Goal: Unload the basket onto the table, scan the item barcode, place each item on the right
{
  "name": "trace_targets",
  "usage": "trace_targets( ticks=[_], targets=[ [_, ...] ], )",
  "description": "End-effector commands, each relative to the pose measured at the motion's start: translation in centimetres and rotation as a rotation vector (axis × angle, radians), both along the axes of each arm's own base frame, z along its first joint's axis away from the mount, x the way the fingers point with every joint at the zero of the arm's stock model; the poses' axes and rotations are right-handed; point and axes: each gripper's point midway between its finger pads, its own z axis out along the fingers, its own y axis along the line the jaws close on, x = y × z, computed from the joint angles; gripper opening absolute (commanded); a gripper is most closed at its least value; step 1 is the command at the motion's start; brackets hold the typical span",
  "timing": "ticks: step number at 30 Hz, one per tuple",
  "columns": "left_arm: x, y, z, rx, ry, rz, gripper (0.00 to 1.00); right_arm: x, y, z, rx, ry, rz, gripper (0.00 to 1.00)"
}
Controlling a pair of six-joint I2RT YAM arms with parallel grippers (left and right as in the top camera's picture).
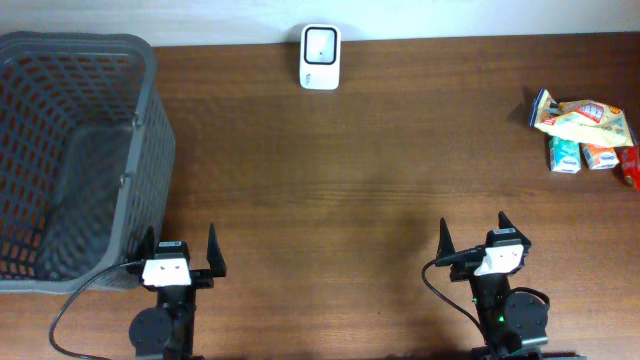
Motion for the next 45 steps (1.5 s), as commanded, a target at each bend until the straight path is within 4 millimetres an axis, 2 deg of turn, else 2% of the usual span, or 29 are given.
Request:
trace_targets(
  ticks=[1,13,18,45],
  targets=[
    [0.0,0.4,-0.6,-0.032,0.015,0.021,0.99,0.0,-0.2,-0.4,0.0,0.007,-0.007,0.98],
    [0.0,0.4,-0.6,-0.032,0.015,0.021,0.99,0.0,-0.3,-0.3,0.0,0.006,-0.011,0.99],
    [0.0,0.4,-0.6,-0.032,0.015,0.021,0.99,0.0,-2.1,-0.4,-0.005,0.008,-0.085,0.98],
    [0.0,0.4,-0.6,-0.032,0.015,0.021,0.99,0.1,-1.9,-0.4,-0.006,0.009,-0.073,0.98]
  ],
)
